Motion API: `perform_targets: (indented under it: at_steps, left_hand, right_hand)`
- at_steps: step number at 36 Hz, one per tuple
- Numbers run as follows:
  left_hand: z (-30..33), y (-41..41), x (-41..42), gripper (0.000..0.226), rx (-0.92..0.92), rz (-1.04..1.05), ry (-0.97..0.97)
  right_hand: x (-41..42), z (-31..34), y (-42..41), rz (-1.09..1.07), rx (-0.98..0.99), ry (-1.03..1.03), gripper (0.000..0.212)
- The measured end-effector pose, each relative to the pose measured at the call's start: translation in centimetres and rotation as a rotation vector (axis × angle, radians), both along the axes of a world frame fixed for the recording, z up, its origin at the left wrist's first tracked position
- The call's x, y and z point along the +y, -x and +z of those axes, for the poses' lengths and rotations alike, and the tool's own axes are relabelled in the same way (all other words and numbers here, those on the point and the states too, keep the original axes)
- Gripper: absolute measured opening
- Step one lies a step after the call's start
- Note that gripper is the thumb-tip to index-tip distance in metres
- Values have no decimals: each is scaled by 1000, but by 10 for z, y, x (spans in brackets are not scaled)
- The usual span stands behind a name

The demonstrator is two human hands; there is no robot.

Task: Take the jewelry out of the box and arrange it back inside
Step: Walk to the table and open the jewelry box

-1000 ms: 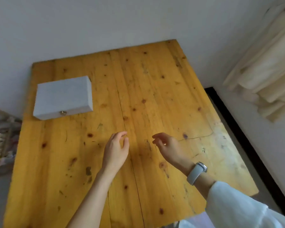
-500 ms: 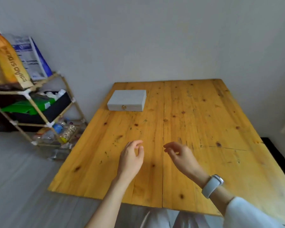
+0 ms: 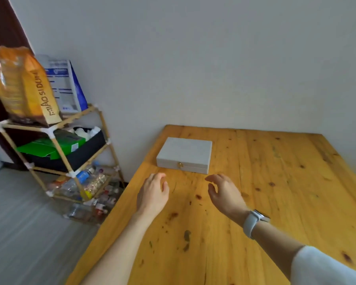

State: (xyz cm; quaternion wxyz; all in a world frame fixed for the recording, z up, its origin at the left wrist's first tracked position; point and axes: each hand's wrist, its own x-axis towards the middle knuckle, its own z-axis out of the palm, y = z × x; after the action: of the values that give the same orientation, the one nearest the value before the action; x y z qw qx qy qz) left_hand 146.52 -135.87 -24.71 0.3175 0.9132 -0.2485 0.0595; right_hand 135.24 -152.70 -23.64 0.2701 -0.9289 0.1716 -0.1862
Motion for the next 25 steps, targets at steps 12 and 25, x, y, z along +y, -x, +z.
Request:
perform_targets:
  at_steps: [12,25]
  left_hand:
    - [-64,-143,-67,83,396,210,174]
    - [-77,-70,-51,70,398,233,411]
  right_hand:
    - [-60,-61,-134,-117,9,-209,51]
    - [-51,-68,-87,-32,-77,-273,53]
